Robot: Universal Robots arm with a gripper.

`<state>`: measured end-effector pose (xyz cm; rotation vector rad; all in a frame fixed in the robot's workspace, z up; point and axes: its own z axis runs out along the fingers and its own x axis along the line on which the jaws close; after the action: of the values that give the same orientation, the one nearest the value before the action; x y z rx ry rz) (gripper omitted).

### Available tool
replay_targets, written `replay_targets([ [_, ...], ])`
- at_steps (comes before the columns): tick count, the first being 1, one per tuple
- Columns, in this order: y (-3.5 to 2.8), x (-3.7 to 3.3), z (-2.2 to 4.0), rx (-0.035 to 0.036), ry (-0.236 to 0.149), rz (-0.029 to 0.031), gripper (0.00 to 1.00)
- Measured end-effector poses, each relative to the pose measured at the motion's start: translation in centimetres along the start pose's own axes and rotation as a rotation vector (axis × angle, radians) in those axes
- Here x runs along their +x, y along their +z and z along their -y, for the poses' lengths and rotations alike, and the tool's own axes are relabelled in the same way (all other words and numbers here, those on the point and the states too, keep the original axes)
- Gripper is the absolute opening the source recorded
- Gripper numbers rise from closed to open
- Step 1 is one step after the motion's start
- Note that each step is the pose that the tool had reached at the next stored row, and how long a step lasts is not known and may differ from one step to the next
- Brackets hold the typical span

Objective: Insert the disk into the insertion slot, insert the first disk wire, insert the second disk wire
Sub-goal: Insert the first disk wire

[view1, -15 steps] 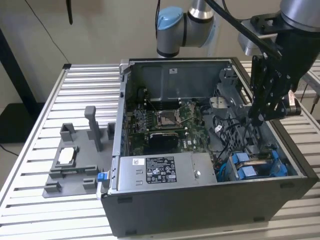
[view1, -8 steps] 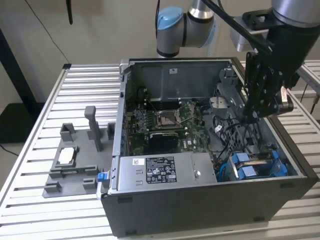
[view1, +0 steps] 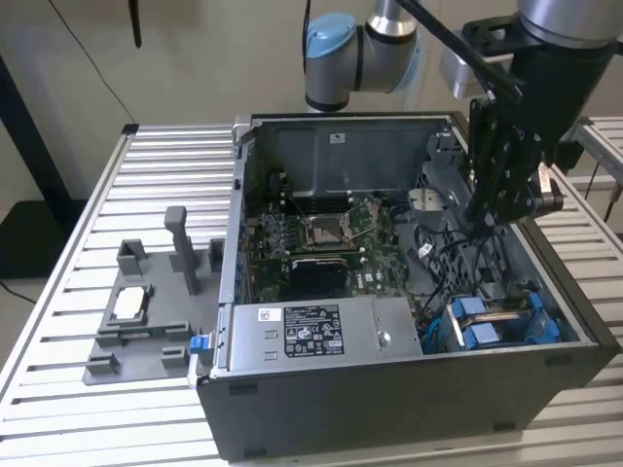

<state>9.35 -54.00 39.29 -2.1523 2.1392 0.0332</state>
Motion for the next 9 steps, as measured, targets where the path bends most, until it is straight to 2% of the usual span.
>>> replay_targets([
  [2,0.0,0.0,-0.16,0.0003,-0.01,-0.0132,0.27],
  [3,0.03,-0.01,-0.27,0.0021,-0.012,-0.017,0.27],
  [7,0.26,-0.13,-0.89,0.0146,-0.019,-0.0234,0.27],
  [9,0.43,-0.24,-1.28,0.0263,-0.021,-0.0248,0.27],
])
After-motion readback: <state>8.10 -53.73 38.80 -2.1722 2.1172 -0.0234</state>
